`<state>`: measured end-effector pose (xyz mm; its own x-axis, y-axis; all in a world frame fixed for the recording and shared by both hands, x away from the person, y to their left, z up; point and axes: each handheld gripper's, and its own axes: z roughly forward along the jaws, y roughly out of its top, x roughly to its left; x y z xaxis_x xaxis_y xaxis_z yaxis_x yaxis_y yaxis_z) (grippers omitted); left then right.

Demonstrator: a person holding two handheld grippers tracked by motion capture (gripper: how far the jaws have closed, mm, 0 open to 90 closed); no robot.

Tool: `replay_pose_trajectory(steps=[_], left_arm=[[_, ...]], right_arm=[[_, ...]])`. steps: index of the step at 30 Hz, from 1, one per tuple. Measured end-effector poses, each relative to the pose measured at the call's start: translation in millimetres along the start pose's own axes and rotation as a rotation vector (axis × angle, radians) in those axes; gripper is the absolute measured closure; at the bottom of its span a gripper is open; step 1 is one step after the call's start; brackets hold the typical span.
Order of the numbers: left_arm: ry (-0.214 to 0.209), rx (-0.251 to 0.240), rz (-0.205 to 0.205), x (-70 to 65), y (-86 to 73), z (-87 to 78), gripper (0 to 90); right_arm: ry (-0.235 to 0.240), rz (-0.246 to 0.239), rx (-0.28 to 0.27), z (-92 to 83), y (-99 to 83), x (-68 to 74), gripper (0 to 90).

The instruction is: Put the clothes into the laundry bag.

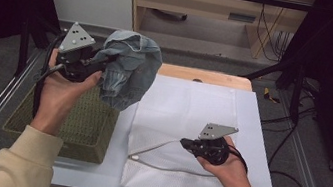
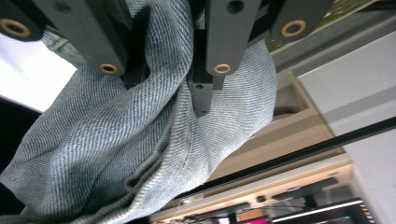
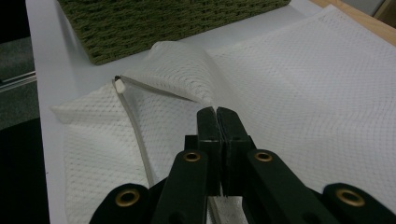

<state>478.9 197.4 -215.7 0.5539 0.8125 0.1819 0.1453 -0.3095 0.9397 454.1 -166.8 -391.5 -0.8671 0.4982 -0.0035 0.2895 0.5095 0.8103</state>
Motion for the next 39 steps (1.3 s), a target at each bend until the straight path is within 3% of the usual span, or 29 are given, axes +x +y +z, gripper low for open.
replay_pose_trajectory(steps=[5,11,27,39], left_arm=[[-0.009,-0.018,0.021,-15.3,1.2,-4.6,76.0],[-0.043,-0.029,0.044,-32.5,-9.3,-3.6,76.0],[-0.137,-0.024,0.041,-69.8,-38.4,12.2,75.9],[-0.193,-0.057,0.028,-89.9,-48.8,5.7,75.9]], right_arm=[[0.020,0.003,0.015,-1.9,4.5,-3.9,89.1],[0.033,0.005,0.020,-1.8,8.7,-9.4,88.8],[0.069,0.075,0.057,5.4,6.4,-23.2,89.0],[0.061,0.099,0.078,8.1,2.7,-28.9,89.1]])
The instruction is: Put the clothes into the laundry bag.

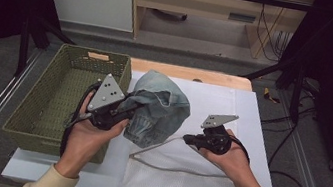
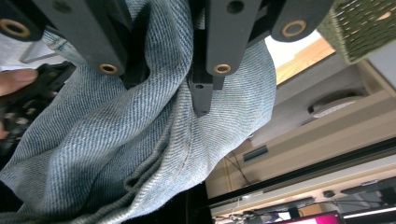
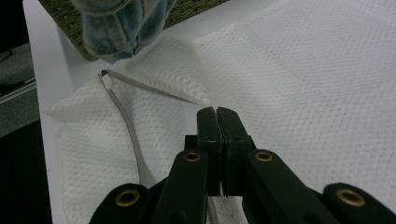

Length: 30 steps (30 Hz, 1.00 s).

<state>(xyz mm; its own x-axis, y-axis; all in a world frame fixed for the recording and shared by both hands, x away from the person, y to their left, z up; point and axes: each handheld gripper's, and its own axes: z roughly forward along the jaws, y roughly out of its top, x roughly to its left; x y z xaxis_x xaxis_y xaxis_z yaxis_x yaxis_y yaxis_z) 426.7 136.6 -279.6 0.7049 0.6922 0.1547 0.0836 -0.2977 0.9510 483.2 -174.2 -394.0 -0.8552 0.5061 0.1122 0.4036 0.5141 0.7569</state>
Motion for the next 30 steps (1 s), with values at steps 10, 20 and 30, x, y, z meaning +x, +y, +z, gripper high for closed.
replay_pose_trajectory(steps=[10,20,30], left_arm=[[-0.084,0.018,-0.021,-17.1,-16.7,7.5,75.8],[-0.128,0.028,-0.027,-32.4,-26.4,18.1,75.8],[-0.154,0.049,-0.038,-41.2,-36.1,28.8,75.8]], right_arm=[[0.006,0.027,-0.012,3.4,-3.7,-1.9,89.1],[0.005,0.041,-0.018,5.3,-6.1,-4.9,89.1],[-0.014,0.044,-0.025,4.2,-7.1,-7.3,89.1]])
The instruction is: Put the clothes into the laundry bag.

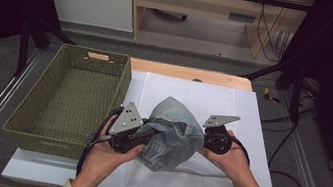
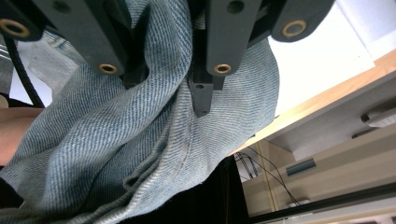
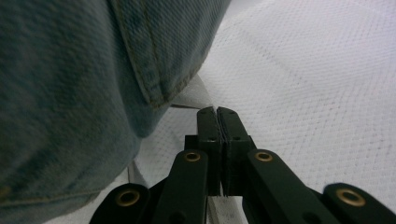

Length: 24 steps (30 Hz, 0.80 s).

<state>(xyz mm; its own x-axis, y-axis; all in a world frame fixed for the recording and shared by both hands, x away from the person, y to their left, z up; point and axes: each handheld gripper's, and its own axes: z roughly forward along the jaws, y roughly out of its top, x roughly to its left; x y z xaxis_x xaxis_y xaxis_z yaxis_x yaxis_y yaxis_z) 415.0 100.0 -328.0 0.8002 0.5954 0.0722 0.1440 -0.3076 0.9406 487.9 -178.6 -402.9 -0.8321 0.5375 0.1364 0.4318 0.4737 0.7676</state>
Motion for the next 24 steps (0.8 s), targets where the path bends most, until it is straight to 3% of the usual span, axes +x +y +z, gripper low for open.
replay_pose_trajectory(steps=[24], left_arm=[[-0.006,-0.002,-0.001,-2.8,-2.7,3.9,75.7]], right_arm=[[-0.041,-0.028,0.017,2.5,-0.1,0.8,89.1]])
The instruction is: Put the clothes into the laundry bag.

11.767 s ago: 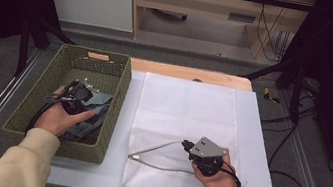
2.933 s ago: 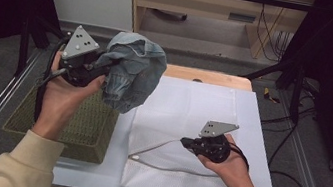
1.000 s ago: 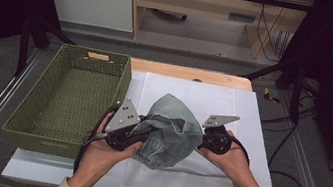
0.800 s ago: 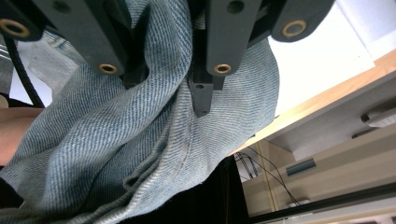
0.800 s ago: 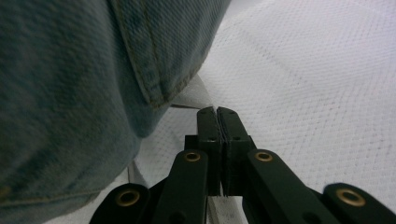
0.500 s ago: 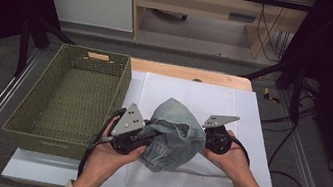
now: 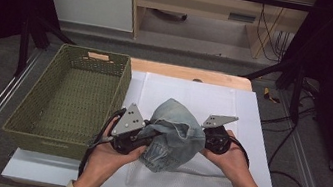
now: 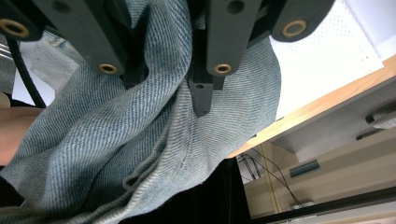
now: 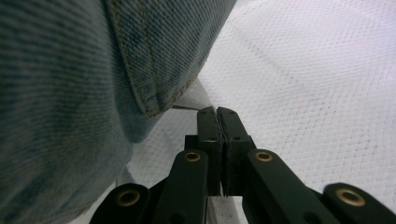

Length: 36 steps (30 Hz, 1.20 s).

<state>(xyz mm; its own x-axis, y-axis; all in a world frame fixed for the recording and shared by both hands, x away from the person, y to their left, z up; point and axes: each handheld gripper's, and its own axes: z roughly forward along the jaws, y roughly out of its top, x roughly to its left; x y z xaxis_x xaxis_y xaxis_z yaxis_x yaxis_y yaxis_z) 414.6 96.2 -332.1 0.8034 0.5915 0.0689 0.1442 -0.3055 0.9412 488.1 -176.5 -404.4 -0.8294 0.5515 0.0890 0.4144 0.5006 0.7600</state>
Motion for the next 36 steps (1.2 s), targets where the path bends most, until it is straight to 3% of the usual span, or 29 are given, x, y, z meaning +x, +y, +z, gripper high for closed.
replay_pose_trajectory(steps=[14,23,28,36], left_arm=[[-0.065,-0.048,0.004,-21.5,10.9,-3.2,75.7],[-0.093,-0.017,-0.002,-29.5,2.0,9.5,75.7],[-0.095,0.011,0.015,-36.2,-5.1,14.8,75.7],[-0.096,0.010,0.004,-36.2,-8.2,18.9,75.7]], right_arm=[[0.005,0.024,-0.042,-5.5,-1.4,-7.3,89.2],[-0.006,0.032,-0.048,-5.1,-2.4,-10.2,89.2],[-0.014,0.029,-0.057,-5.6,-1.6,-8.8,89.2],[-0.018,0.027,-0.060,-6.3,-2.3,-11.5,89.3]])
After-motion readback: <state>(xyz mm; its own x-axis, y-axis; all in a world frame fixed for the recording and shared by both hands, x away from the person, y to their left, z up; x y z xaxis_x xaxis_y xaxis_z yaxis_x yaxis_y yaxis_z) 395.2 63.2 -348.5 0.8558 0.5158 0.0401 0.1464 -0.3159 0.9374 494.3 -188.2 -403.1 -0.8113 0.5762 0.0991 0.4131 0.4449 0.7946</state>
